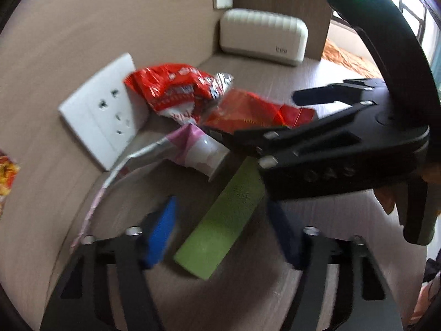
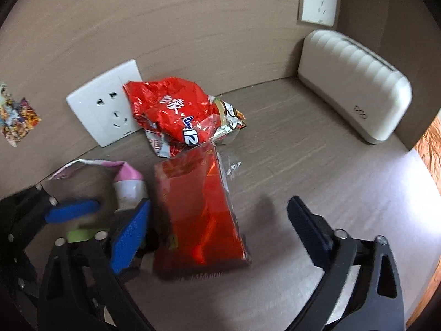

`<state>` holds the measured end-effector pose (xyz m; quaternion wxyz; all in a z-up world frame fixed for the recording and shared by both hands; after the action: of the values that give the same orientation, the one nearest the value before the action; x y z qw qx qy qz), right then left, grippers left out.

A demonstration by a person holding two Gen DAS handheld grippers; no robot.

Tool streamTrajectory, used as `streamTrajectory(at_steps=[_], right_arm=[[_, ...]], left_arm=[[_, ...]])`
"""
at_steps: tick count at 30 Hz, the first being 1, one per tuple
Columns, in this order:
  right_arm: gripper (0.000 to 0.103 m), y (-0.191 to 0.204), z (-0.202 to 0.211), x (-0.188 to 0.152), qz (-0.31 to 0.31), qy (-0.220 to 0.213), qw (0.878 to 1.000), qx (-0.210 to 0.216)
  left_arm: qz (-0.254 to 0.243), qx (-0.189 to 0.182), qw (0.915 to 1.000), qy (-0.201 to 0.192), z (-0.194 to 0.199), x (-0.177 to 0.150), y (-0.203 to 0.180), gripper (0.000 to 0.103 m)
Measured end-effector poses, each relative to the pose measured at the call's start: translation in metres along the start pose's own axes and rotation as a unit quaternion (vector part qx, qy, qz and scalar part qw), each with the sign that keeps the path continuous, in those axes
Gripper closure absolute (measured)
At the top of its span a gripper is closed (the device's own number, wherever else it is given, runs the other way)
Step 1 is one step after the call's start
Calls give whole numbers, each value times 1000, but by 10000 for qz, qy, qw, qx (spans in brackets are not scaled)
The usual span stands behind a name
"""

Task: Collect trash
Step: 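Grasp the green tube with the left tool while the right tool grasps the red box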

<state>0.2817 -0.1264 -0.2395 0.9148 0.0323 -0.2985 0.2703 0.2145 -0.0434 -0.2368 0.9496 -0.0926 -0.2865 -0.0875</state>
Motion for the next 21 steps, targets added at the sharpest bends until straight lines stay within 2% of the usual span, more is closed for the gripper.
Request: streamTrajectory(at_steps=[2, 4, 5, 8, 15, 21], right_arm=[[20, 1, -7, -2, -11, 81, 9999, 127], [36, 1, -4, -1, 23, -24, 9999, 120], [48, 1, -3, -1, 38, -32, 9999, 134], [48, -5, 9, -5, -166, -135, 9995, 237], [48, -27, 64, -35, -428, -389, 9982, 134], [48, -42, 108, -68, -688, -514, 9963, -37]], left_arm=[[17, -77, 10000, -44, -2, 2, -1, 50], [48, -129, 9999, -29, -2, 4, -4, 63], [69, -123, 9999, -29, -2, 4, -5, 69], [160, -113, 9998, -36, 1, 1, -7, 77], [486, -265, 9982, -208, 33, -8, -22, 77], [512, -384, 9975, -301, 56, -21, -52, 77]])
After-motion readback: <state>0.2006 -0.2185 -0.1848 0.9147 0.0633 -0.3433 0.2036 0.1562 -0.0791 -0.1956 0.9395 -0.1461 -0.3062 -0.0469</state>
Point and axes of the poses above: each gripper's, at about its wrist camera, not at the fingertips, and z roughly against the way its jaws point, y to its left, x to its top, the point moved 7 cm from there along -z, roughly the way its jaws point, and after that the axes turned 15 degrees about z, right-handed, at the moved point
